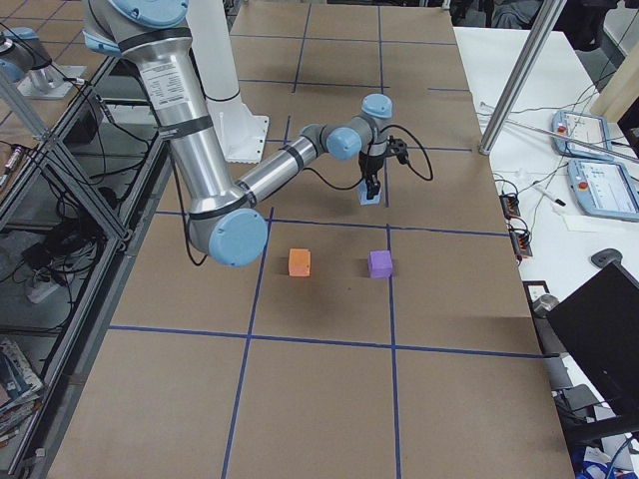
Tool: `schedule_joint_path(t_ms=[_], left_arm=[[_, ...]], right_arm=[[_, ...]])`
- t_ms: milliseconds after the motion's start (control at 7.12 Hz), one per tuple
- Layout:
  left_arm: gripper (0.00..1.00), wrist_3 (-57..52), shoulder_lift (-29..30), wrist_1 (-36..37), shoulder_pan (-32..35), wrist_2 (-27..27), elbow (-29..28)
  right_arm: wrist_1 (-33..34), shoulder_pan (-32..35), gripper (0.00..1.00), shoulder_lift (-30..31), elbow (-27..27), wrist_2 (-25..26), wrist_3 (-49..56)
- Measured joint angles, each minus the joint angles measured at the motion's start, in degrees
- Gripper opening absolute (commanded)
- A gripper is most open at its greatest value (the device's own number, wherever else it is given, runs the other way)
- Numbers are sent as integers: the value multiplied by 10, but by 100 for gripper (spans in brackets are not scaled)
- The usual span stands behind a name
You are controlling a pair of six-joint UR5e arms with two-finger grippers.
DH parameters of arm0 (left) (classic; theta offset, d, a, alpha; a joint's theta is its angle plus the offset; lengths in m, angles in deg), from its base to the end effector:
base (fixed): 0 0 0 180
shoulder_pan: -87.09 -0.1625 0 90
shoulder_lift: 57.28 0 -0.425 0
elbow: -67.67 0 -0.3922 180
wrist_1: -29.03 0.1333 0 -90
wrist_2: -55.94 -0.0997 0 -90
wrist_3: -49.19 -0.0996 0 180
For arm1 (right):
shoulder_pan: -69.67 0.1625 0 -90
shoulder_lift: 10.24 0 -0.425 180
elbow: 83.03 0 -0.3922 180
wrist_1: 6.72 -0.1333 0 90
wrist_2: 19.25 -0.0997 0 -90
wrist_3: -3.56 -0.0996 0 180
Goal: Place blue block between orange and purple blocks
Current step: 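Carry the cube with the right gripper between the purple and orange cubes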
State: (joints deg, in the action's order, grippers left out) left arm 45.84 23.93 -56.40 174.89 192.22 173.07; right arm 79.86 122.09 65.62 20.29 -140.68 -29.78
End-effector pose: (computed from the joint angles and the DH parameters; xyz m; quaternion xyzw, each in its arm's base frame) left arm -0.0449 -0.4288 0.6026 0.0203 0.3927 0.0515 0.9180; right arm -0.2899 -0.5101 0.4155 0.0573 -0.3613 -0.1064 0.9246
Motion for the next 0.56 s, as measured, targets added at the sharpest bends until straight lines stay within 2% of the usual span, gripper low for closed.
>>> schedule_joint_path(t_ms=[281,561], left_arm=[[100,1,0,0,0,0,2],[100,2,0,0,0,0,2]], right_arm=[[-118,34,31,116,4,-26,9],[-151,37,32,163,-2,-31,-20]])
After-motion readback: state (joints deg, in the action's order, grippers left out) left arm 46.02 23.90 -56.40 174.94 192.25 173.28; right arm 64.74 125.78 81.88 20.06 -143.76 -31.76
